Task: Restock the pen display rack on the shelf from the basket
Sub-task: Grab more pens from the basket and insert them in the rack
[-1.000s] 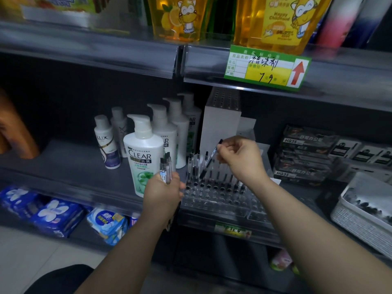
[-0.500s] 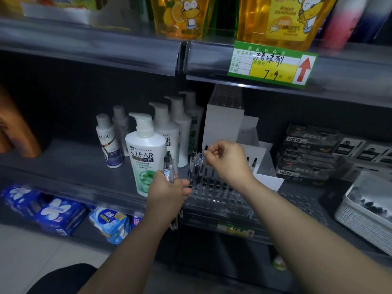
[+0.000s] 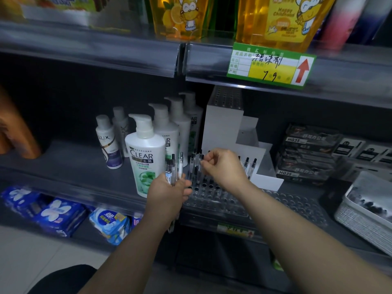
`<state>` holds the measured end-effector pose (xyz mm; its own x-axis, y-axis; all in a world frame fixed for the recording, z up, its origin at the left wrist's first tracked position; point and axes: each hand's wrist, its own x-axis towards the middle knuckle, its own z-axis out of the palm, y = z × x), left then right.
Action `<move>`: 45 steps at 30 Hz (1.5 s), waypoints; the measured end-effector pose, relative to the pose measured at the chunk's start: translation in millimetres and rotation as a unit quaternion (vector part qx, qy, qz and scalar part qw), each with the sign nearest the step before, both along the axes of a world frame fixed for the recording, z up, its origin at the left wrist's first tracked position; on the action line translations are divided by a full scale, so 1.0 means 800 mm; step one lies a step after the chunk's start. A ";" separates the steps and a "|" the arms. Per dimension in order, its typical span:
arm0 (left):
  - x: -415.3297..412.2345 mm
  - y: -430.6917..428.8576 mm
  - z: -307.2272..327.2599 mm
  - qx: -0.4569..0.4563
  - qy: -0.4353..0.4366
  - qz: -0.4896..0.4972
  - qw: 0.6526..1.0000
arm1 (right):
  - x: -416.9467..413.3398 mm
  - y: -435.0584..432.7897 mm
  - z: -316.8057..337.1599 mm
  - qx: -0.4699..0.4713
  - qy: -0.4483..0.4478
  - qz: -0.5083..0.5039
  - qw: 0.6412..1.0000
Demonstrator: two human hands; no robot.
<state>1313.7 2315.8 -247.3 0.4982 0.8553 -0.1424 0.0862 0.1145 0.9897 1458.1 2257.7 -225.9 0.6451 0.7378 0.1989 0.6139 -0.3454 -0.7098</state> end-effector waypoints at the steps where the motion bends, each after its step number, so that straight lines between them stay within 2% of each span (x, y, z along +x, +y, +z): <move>1: -0.001 0.000 0.000 -0.007 -0.005 -0.005 1.000 | 0.001 -0.002 0.000 -0.001 0.000 0.002 1.000; 6: -0.003 -0.006 0.002 -0.059 -0.050 -0.044 0.996 | 0.000 -0.013 0.012 0.021 0.009 -0.007 1.000; 10: 0.002 -0.013 0.000 -0.069 -0.052 -0.081 0.993 | -0.011 -0.028 0.029 0.032 0.103 0.062 0.992; 14: 0.006 -0.021 -0.002 -0.054 -0.034 -0.111 0.992 | -0.015 -0.037 0.035 0.012 0.152 0.091 0.984; 19: 0.005 -0.018 -0.002 -0.032 -0.003 -0.095 0.995 | -0.008 -0.048 0.034 0.035 0.180 0.044 0.982; 26: -0.002 -0.010 0.011 -0.043 -0.008 -0.022 0.999 | 0.015 -0.052 0.040 0.147 0.229 -0.040 0.962; 32: -0.001 -0.006 0.009 0.038 0.098 -0.008 0.994 | 0.019 -0.036 0.025 0.133 0.114 -0.062 0.983; 39: -0.005 -0.007 0.013 0.023 0.051 -0.013 0.998 | 0.007 -0.019 0.003 0.047 -0.001 -0.017 0.999; 45: -0.005 -0.008 0.010 -0.005 0.002 -0.042 0.999 | 0.004 -0.011 -0.009 -0.005 -0.041 -0.008 0.999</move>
